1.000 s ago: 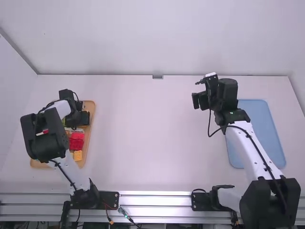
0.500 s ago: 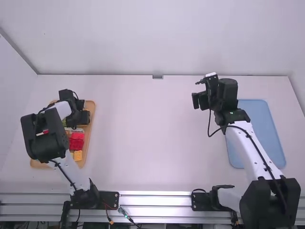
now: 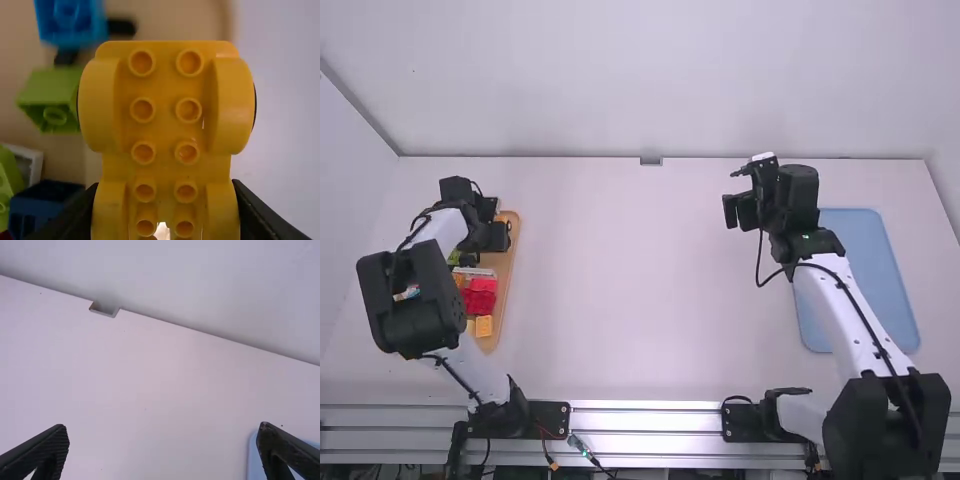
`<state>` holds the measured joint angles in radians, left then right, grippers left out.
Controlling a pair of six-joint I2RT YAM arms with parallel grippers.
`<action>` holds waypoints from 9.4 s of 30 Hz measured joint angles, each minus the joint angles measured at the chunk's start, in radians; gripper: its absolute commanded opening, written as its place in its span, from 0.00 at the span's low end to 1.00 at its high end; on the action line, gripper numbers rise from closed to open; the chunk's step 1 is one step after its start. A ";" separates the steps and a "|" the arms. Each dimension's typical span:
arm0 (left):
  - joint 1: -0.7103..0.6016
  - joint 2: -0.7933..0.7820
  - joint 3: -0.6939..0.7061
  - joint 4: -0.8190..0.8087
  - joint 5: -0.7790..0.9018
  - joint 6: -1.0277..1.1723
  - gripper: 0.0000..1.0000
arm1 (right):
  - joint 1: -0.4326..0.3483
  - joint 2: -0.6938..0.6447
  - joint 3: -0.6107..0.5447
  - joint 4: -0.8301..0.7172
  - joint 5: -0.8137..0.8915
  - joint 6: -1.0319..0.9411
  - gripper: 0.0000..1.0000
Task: Assemble lego blocks to make yellow taxi
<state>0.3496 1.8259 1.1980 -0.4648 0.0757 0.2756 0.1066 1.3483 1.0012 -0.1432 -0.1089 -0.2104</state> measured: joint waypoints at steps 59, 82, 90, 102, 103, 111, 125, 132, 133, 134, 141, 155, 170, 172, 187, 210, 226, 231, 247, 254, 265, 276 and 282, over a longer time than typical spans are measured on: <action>-0.795 -0.060 0.047 -0.184 -0.090 0.384 0.99 | 0.000 0.000 0.000 -0.023 0.000 0.000 0.99; 0.191 -0.200 0.013 -0.481 -0.192 -1.057 0.99 | 0.001 0.000 0.000 0.003 0.000 -0.002 0.99; 0.306 -0.200 -0.145 -0.357 -0.139 -1.130 0.99 | 0.001 0.000 0.000 0.022 0.000 0.000 0.99; 0.356 -0.200 -0.232 -0.268 -0.121 -1.024 0.84 | 0.001 0.000 0.000 0.046 0.000 0.000 0.99; 0.356 -0.200 -0.240 -0.259 -0.121 -0.999 0.76 | 0.001 0.000 0.000 0.048 -0.001 0.001 0.99; 0.356 -0.200 -0.254 -0.278 -0.124 -0.955 0.55 | 0.001 0.000 0.000 0.050 0.000 0.002 0.99; 0.356 -0.200 -0.291 -0.257 -0.195 -1.022 0.58 | 0.001 0.000 0.000 0.050 0.000 0.000 0.99; 0.356 -0.200 -0.351 -0.173 -0.204 -1.036 0.59 | 0.001 0.000 0.000 0.050 -0.001 0.002 0.99; 0.356 -0.200 -0.357 -0.158 -0.205 -1.036 0.58 | 0.001 0.000 0.000 0.049 0.000 -0.001 0.99; 0.356 -0.200 -0.368 -0.136 -0.204 -1.038 0.56 | 0.001 0.000 0.000 0.050 0.000 0.000 0.99; 0.356 -0.200 -0.438 -0.032 -0.205 -1.039 0.55 | 0.001 0.000 0.000 0.049 0.000 0.000 0.99; 0.356 -0.218 -0.477 0.053 -0.188 -1.035 0.07 | 0.001 0.000 0.000 0.049 -0.001 -0.001 0.99; 0.309 -0.219 -0.077 -0.282 0.039 -0.757 0.02 | 0.002 0.000 0.000 0.049 0.000 -0.001 0.99; 0.248 -0.219 -0.007 -0.287 0.126 -0.601 0.02 | 0.002 0.000 0.000 0.048 0.000 0.000 0.99; -0.328 -0.174 0.164 -0.315 0.099 0.080 0.02 | 0.002 0.000 0.000 0.018 0.000 0.000 0.99; -0.659 0.016 -0.089 -0.079 0.085 0.799 0.08 | 0.012 0.000 0.000 -0.018 0.000 -0.002 0.99; -0.658 0.016 -0.191 0.011 0.119 0.807 0.99 | 0.063 0.000 0.000 -0.014 0.000 -0.005 0.99; -0.658 0.016 -0.184 0.034 0.109 0.774 0.99 | 0.063 0.000 0.000 0.009 0.001 -0.007 0.99; -0.591 0.016 -0.145 0.121 0.225 0.717 0.99 | 0.031 0.000 0.000 0.004 0.000 -0.002 0.99; -0.406 0.016 -0.184 0.161 0.589 0.866 0.99 | 0.027 0.000 0.000 0.004 0.000 0.046 0.99; -0.254 0.097 -0.450 0.553 0.978 0.899 0.99 | 0.051 0.000 0.000 0.000 -0.001 0.068 0.99; -0.260 0.097 -0.616 0.910 0.951 0.669 0.99 | 0.051 0.000 0.000 -0.005 -0.003 0.072 0.99; -0.260 0.097 -0.616 0.871 0.898 0.631 0.99 | 0.069 0.000 0.000 -0.019 -0.001 0.068 0.99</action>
<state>0.0895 1.9232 0.5823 0.4065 0.9733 0.9062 0.1753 1.3483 1.0012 -0.1619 -0.1101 -0.1429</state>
